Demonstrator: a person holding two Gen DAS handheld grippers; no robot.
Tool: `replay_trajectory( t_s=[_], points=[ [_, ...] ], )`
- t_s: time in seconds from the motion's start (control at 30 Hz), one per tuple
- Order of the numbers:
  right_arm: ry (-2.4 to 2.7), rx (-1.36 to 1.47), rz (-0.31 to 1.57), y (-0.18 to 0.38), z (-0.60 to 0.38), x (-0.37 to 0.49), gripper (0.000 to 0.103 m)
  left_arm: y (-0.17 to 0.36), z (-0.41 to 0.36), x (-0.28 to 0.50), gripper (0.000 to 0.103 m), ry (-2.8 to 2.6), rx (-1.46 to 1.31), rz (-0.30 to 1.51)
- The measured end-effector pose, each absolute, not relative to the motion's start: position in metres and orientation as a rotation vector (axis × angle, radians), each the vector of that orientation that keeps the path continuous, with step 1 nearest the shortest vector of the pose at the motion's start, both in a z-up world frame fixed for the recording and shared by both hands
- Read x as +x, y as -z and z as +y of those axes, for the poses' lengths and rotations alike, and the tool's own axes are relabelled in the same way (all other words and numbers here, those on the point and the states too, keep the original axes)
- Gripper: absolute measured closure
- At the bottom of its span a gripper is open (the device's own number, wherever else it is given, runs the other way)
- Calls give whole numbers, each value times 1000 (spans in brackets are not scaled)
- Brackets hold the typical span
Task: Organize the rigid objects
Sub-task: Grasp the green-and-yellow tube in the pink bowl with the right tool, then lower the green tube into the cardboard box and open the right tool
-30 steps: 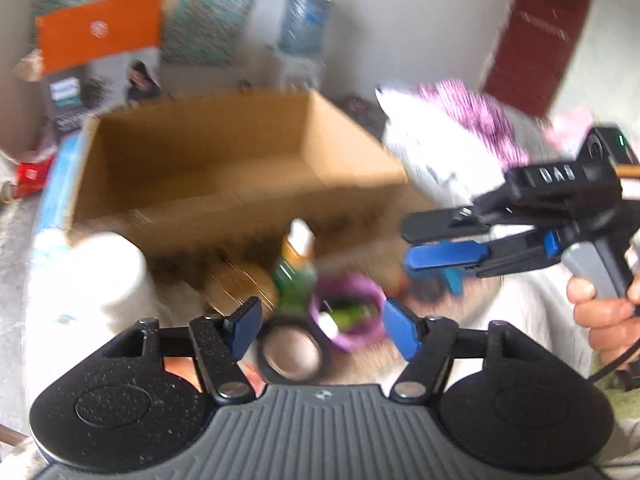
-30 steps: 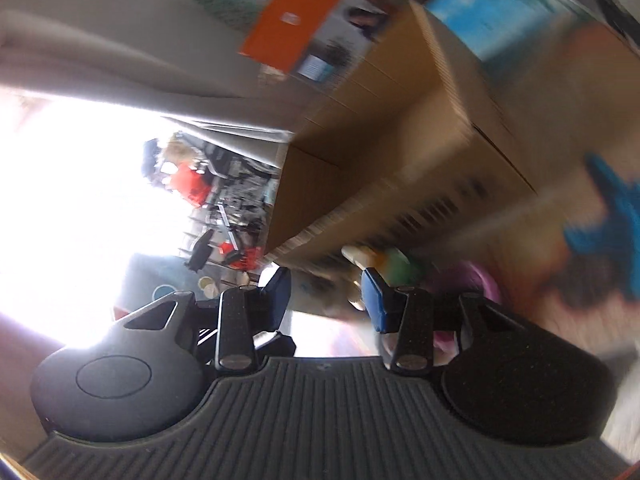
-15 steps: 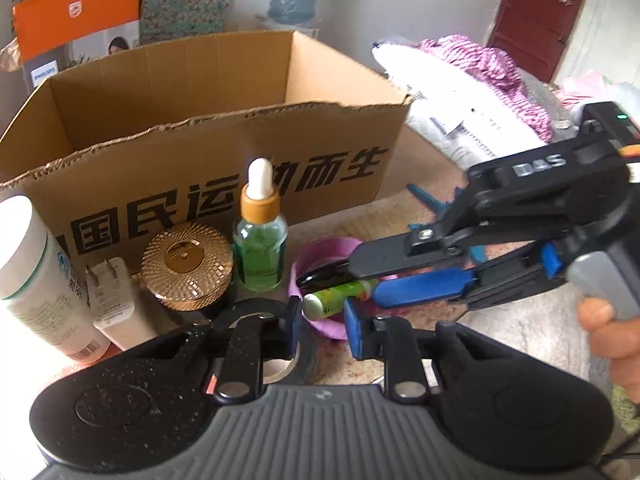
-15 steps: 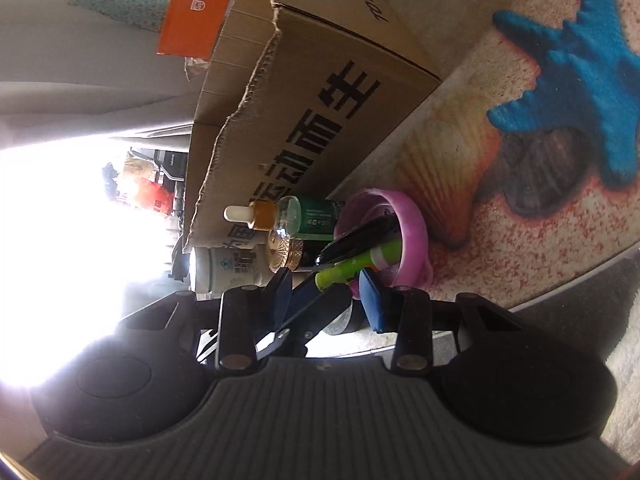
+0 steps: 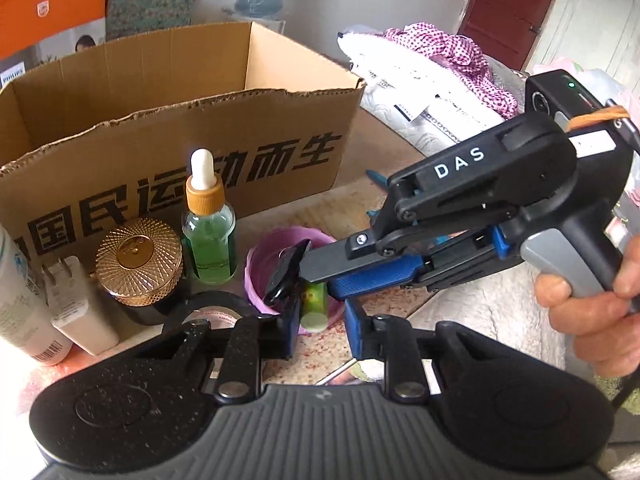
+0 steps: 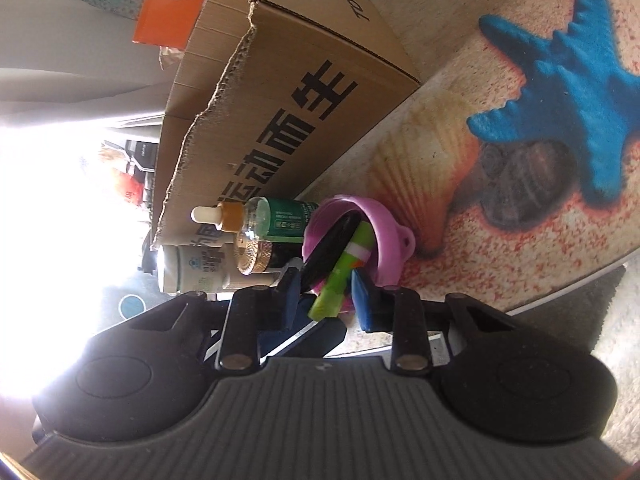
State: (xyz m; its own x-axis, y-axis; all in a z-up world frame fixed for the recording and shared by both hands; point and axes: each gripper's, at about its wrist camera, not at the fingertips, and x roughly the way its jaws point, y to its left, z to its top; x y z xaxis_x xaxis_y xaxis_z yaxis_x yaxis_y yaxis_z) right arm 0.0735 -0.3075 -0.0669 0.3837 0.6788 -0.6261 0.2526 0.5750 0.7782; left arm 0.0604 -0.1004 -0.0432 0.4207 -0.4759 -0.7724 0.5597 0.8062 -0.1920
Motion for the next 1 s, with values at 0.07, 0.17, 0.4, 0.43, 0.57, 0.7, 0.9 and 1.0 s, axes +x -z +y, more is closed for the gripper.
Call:
replay_trajectory(
  t_s=[0.07, 0.17, 0.4, 0.43, 0.57, 0.7, 0.9, 1.0],
  points=[
    [-329, 956, 1200, 67, -307, 76, 78, 44, -101, 63, 79, 649, 95, 945],
    [-326, 943, 1220, 69, -305, 81, 79, 45, -103, 66, 79, 642, 97, 965],
    [-314, 920, 1236, 74, -300, 88, 84, 50, -110, 73, 81, 649, 93, 990],
    [-316, 920, 1227, 74, -300, 86, 86, 49, -112, 73, 81, 650, 98, 985],
    [-328, 921, 1181, 67, -301, 78, 88, 43, -112, 69, 81, 660, 97, 964],
    [-344, 894, 1127, 48, -297, 69, 88, 26, -108, 63, 81, 668, 92, 922],
    [-428, 766, 997, -12, -281, 72, 88, -21, -90, 58, 81, 641, 75, 788],
    [-504, 700, 938, -43, -264, 92, 88, -47, -74, 67, 81, 599, 54, 730]
  ],
)
